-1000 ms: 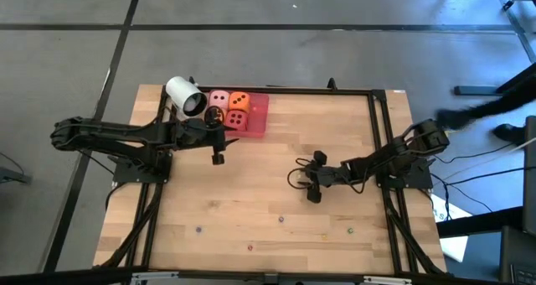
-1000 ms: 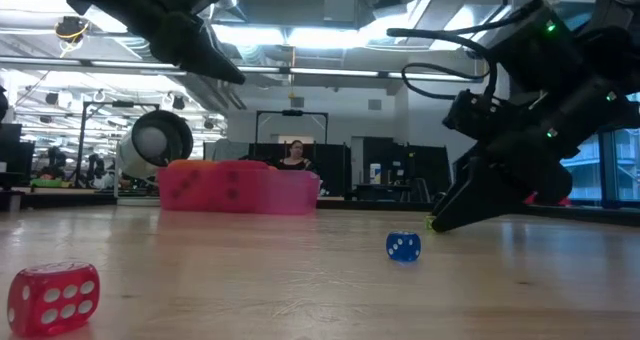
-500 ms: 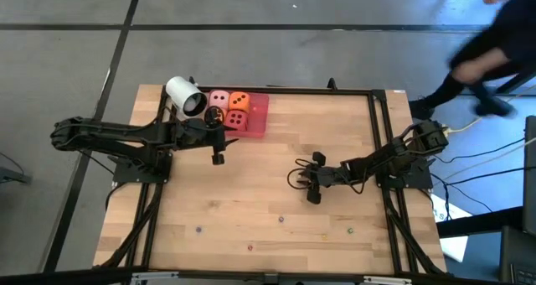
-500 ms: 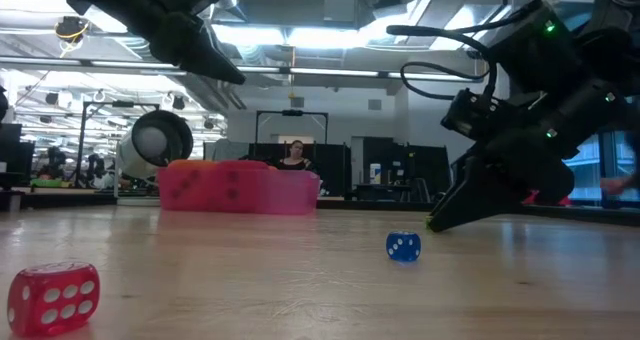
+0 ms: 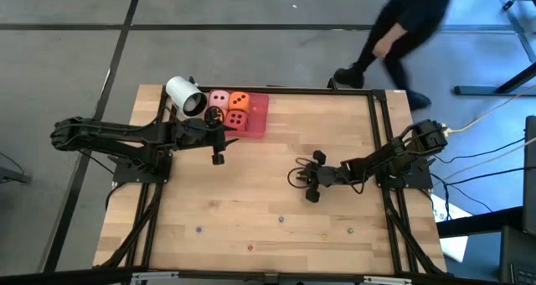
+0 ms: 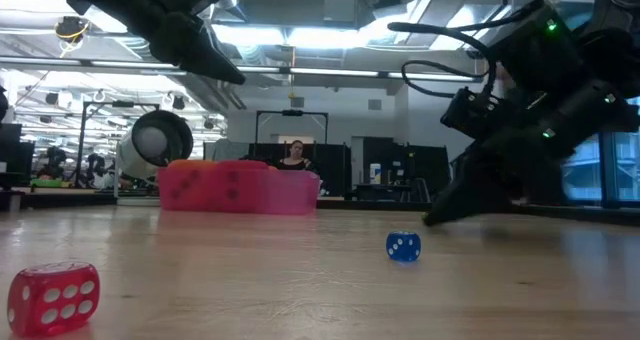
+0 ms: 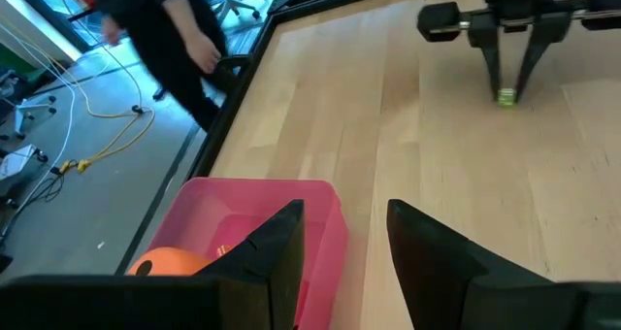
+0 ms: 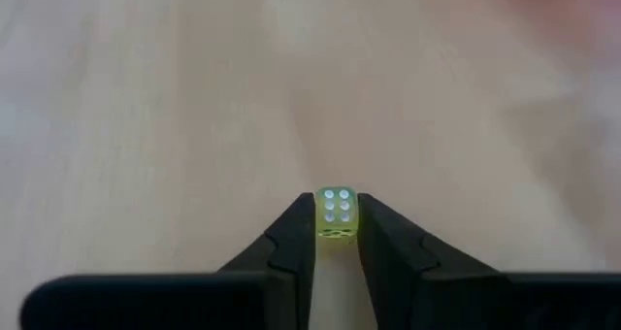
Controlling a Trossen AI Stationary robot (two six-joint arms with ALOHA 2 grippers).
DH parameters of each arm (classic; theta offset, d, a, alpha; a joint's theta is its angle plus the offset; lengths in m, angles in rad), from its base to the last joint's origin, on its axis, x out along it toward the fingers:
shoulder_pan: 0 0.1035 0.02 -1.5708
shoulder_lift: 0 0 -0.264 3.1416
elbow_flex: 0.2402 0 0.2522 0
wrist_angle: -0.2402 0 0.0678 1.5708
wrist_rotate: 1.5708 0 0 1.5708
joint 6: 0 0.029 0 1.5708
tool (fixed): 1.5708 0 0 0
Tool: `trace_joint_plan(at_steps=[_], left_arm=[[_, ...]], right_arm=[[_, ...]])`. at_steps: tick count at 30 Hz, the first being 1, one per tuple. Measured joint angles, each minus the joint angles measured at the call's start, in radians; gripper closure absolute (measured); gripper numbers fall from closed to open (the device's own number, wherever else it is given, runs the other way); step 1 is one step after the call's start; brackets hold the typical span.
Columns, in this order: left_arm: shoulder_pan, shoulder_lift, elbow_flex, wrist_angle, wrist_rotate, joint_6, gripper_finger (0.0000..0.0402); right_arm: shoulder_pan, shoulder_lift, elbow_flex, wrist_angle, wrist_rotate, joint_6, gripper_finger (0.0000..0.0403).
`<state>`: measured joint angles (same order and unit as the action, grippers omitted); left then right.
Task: Pick & Place Dice
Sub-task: Put the small light green die into the red bin
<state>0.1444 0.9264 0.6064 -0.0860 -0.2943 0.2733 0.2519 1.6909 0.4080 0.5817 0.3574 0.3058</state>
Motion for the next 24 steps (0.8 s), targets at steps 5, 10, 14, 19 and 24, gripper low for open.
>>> trace_joint_plan(at_steps=[5, 10, 14, 19, 24], left_arm=[[0.0, 0.0, 0.0, 0.0, 0.0, 0.0, 0.0258], [0.0, 0.0, 0.0, 0.0, 0.0, 0.001, 0.0258], [0.0, 0.0, 0.0, 0.0, 0.0, 0.003, 0.0258], [0.0, 0.0, 0.0, 0.0, 0.0, 0.003, 0.0258], [0.0, 0.0, 0.0, 0.0, 0.0, 0.003, 0.0258]], right_arm=[[-0.03, 0.0, 0.007, 0.105, 0.136, -0.006, 0.0326], [-0.103, -0.001, 0.079, 0.164, 0.244, -0.109, 0.0331], [-0.186, -0.001, 0.191, 0.164, 0.183, -0.246, 0.033], [-0.289, 0.018, 0.348, 0.151, 0.038, -0.386, 0.0328], [-0.382, 0.079, 0.51, 0.036, -0.095, -0.446, 0.0328]])
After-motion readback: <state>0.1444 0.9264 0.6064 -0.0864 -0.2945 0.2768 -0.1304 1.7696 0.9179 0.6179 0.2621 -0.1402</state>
